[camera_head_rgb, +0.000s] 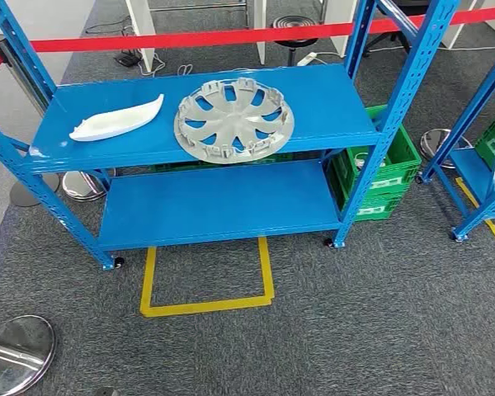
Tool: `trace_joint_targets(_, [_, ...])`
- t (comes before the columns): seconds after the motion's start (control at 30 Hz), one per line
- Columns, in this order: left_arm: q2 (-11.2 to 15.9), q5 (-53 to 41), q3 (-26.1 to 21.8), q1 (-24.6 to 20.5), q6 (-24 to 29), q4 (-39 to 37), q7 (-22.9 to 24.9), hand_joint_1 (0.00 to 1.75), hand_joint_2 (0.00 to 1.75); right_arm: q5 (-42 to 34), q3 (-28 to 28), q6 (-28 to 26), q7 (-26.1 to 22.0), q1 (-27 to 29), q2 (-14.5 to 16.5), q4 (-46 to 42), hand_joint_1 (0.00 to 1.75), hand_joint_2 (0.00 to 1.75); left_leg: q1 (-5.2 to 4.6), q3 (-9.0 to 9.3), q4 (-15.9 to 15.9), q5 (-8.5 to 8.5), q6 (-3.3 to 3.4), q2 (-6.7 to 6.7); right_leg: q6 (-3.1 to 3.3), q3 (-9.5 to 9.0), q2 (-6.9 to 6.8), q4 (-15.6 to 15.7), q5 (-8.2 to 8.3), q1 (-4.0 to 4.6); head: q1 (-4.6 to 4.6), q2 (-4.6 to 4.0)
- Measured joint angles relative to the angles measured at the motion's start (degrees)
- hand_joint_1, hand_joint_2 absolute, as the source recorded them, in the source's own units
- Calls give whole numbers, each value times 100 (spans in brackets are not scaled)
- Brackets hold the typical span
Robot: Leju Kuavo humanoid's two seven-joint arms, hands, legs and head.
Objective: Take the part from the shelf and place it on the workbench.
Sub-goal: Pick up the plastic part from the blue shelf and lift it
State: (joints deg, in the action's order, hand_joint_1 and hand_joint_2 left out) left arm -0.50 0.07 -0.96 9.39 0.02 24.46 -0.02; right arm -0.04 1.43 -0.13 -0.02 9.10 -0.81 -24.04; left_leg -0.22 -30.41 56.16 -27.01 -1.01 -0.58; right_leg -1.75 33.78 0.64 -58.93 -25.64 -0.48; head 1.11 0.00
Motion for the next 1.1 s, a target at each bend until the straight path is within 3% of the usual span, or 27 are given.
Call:
trace_joint_targets(0.2, [-18,-23,-35,4,-16,15,-1,0,175,-23,1,-10,-3,17,-2,-31,0,175,0,0,0,0,0,0,0,0,0,0,0,0,0,0])
trace_joint_targets(0.33, [-124,-185,-315,30,-159,195,-33,0,0,-208,7,-109,-57,115,-25,-288,0,0,-1,0,0,0,0,0,0,0,0,0,0,-1,0,0])
trace_joint_targets(0.4, [-196,-277,-496,43,-248,325,-73,0,0,-342,17,-173,-101,170,-50,-458,0,87,-3,0,0,0,0,0,-1,-1,0,0,1,-2,-1,0])
trace_joint_targets(0.43, [-233,-319,-585,50,-291,393,-89,0,0,-407,27,-204,-124,202,-65,-547,0,87,-3,0,0,0,0,0,-1,-1,0,0,1,-2,-1,0])
trace_joint_targets(0.47, [-276,-363,-687,60,-336,474,-105,0,44,-479,40,-235,-150,239,-83,-649,0,131,-4,0,0,0,0,0,-2,-1,0,0,1,-3,-1,0])
trace_joint_targets(0.53, [-363,-443,-897,85,-421,640,-139,0,131,-619,64,-295,-201,318,-119,-858,0,131,-5,0,0,0,1,0,-3,-1,0,0,2,-4,-1,0])
trace_joint_targets(0.57, [-407,-489,-1003,97,-469,723,-166,0,175,-697,74,-325,-233,355,-137,-963,0,175,-5,0,0,0,1,0,-3,-1,0,0,2,-4,-1,0])
trace_joint_targets(0.77, [-480,-1411,-1178,122,-1468,881,-752,0,175,-2182,97,-818,-932,391,-168,-1150,0,175,-5,1,0,-2,5,0,-4,0,1,1,2,-4,0,0])
trace_joint_targets(0.9, [-451,-1207,-1054,121,-1268,833,-667,0,0,-1872,94,-708,-814,365,-168,-1050,0,0,-6,0,0,-2,5,0,-4,0,1,1,2,-4,-1,0])
trace_joint_targets(1.1, [-318,-749,-736,103,-784,626,-417,0,0,-1156,90,-433,-500,246,-127,-738,0,0,-5,0,0,-2,5,0,-4,1,1,1,2,-4,0,0])
